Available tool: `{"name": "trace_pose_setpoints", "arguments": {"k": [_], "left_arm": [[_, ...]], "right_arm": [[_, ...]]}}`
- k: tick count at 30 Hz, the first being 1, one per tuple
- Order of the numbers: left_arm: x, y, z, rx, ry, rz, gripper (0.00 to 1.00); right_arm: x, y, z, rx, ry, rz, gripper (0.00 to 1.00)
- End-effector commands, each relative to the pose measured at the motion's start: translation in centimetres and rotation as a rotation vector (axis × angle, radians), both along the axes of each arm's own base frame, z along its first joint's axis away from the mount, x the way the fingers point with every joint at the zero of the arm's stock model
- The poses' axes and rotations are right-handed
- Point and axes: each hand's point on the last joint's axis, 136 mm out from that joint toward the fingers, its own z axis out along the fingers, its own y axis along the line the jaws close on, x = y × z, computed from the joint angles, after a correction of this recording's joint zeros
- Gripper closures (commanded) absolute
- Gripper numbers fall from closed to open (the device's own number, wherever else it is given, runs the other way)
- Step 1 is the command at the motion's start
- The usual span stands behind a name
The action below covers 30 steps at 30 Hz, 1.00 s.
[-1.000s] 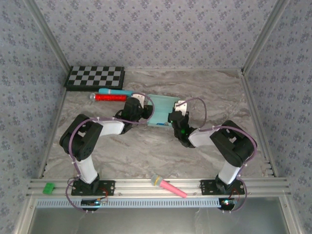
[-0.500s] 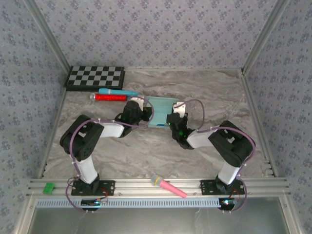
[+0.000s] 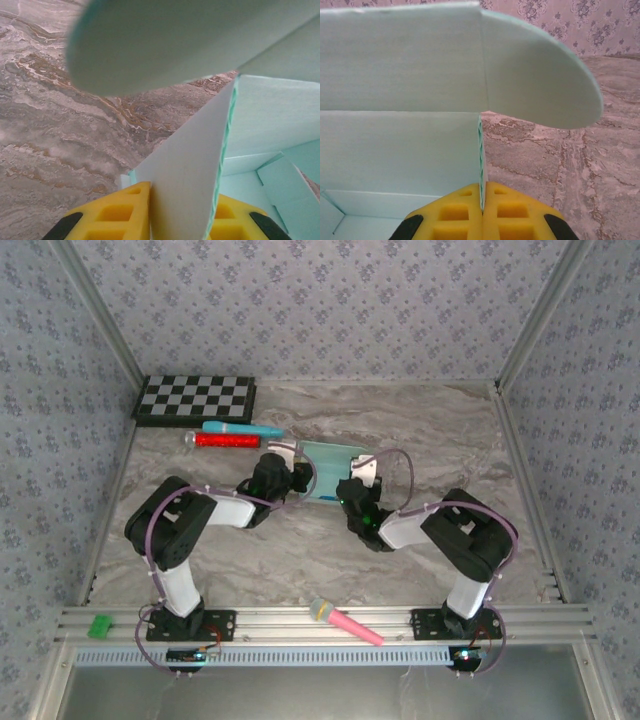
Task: Fold the paper box
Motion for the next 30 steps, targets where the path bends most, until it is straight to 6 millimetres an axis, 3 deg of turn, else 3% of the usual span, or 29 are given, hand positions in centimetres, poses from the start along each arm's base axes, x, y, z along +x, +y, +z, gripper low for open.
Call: {"name": "trace_pose_setpoints", "arguments": {"k": [1,12,18,25,30], "left_arm": [[-1.7,-2.6,0.2,-0.034,-0.012,-0.106,0.79],[-2.8,-1.6,-1.2,-0.014,0.006,-0.087,0.76],[-2.8,-1.5,0.0,-0.012,-0.019,-0.091,0.74],[-2.5,-1.8,1.9,0.015,-0.056,-0.109,0.69],[-2.4,-1.7,2.6,0.03,-0.072,-0.112,0.61]], "right_arm": [[-0.8,1.4,-1.2,0.013,0.016,0.05,1.0],[-1.8,1.1,-1.6,-0.016,0.014,0.038,1.0],[-1.9,0.8,-0.4,-0.045,0.001,0.034,0.98],[-1.7,0.2,1.2,-0.067,0.019,0.038,0.88],[-1.7,-0.6,2.1,-0.067,0.022,0.025,0.75]]}}
